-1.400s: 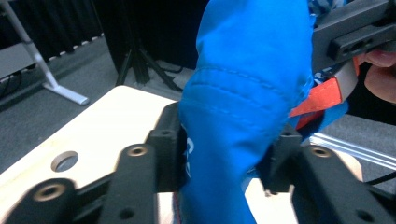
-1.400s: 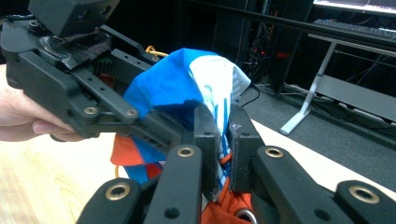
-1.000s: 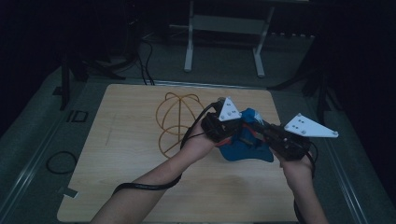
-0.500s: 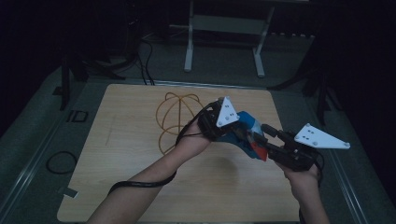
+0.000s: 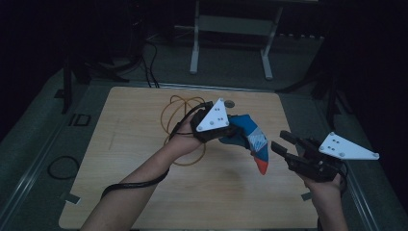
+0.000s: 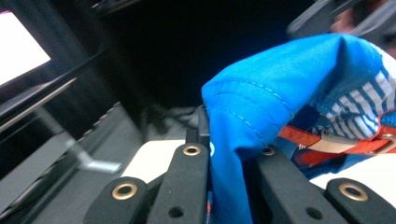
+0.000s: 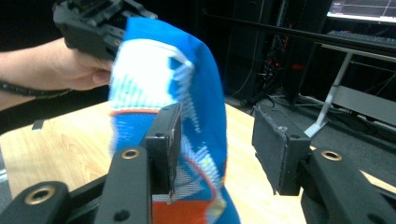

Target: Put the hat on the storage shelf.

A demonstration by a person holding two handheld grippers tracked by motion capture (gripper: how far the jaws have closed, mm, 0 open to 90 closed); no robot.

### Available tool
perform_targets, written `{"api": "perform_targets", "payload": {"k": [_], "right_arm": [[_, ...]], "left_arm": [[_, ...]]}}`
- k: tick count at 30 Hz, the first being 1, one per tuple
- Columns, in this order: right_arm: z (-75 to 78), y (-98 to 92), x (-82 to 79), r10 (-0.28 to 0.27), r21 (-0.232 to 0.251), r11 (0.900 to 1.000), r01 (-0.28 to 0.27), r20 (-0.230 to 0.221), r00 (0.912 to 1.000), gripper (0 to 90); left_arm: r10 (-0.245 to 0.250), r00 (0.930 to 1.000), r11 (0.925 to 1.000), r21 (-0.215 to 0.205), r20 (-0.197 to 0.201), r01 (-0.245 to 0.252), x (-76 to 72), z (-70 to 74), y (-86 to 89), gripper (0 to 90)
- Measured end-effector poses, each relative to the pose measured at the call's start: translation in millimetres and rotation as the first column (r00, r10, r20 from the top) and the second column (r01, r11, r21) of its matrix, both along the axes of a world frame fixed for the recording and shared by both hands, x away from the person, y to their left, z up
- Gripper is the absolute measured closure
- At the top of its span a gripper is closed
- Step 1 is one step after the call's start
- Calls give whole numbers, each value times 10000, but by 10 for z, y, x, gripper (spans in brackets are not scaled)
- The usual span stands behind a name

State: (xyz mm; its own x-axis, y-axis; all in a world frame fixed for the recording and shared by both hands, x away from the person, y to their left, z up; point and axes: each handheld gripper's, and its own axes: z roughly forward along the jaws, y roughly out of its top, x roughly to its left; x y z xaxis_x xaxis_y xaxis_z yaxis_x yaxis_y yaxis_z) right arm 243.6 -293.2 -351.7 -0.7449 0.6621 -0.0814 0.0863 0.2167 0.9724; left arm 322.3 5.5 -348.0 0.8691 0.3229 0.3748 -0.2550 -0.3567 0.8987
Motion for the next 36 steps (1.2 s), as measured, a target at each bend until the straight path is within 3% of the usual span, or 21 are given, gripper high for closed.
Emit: {"api": "perform_targets", "payload": {"k": [4, 9, 11, 13, 15, 16, 17, 18, 21, 24, 29, 32, 36], "right_arm": [[-6, 19, -10, 484, -8, 9988, -484, 52, 9988, 541], [-14, 77, -45, 811, -319, 9963, -802, 292, 9963, 552], [-12, 97, -65, 899, -400, 9953, -884, 368, 9953, 563], [-7, 119, -86, 1047, -554, 9932, -1023, 426, 9936, 571], [-6, 146, -101, 1201, -672, 9909, -1170, 439, 9918, 575], [-5, 158, -105, 1274, -706, 9897, -1246, 381, 9911, 580], [-8, 176, -110, 1371, -769, 9880, -1343, 331, 9900, 581], [-10, 190, -116, 1448, -807, 9865, -1422, 277, 9891, 582], [-10, 235, -133, 1789, -730, 9815, -1771, 181, 9837, 575], [2, 297, -156, 2081, -704, 9759, -2064, 173, 9779, 550], [17, 437, -170, 2265, -1058, 9693, -2218, 344, 9734, 538], [11, 495, -155, 2296, -1195, 9673, -2238, 374, 9726, 555], [-2, 523, -111, 2098, -1147, 9720, -2049, 323, 9772, 613]], "left_arm": [[-707, 9968, 9971, -258, 368, 716, -22, -21, 60, 892], [-1720, 9805, 9818, -643, 950, 1785, -25, -67, 152, 892], [-2319, 9662, 9666, -845, 1123, 2418, -20, -86, 195, 892], [-2797, 9543, 9515, -1025, 1049, 2901, -12, -98, 226, 891], [-3006, 9487, 9421, -1247, 977, 3113, -11, -108, 247, 891], [-3204, 9432, 9337, -1388, 879, 3301, -6, -109, 259, 891], [-3242, 9421, 9309, -1484, 856, 3338, -9, -111, 267, 891], [-3423, 9362, 9225, -1607, 795, 3510, -9, -111, 276, 891], [-4156, 9088, 8817, -2285, 378, 4127, -1, -102, 306, 891], [-4622, 8865, 8535, -2599, 228, 4517, -9, -85, 306, 891], [-4734, 8804, 8434, -2731, 295, 4626, -23, -64, 265, 891], [-4735, 8802, 8431, -2725, 321, 4635, -25, -63, 249, 891], [-4693, 8828, 8439, -2828, 232, 4560, -11, -76, 248, 891]]}}
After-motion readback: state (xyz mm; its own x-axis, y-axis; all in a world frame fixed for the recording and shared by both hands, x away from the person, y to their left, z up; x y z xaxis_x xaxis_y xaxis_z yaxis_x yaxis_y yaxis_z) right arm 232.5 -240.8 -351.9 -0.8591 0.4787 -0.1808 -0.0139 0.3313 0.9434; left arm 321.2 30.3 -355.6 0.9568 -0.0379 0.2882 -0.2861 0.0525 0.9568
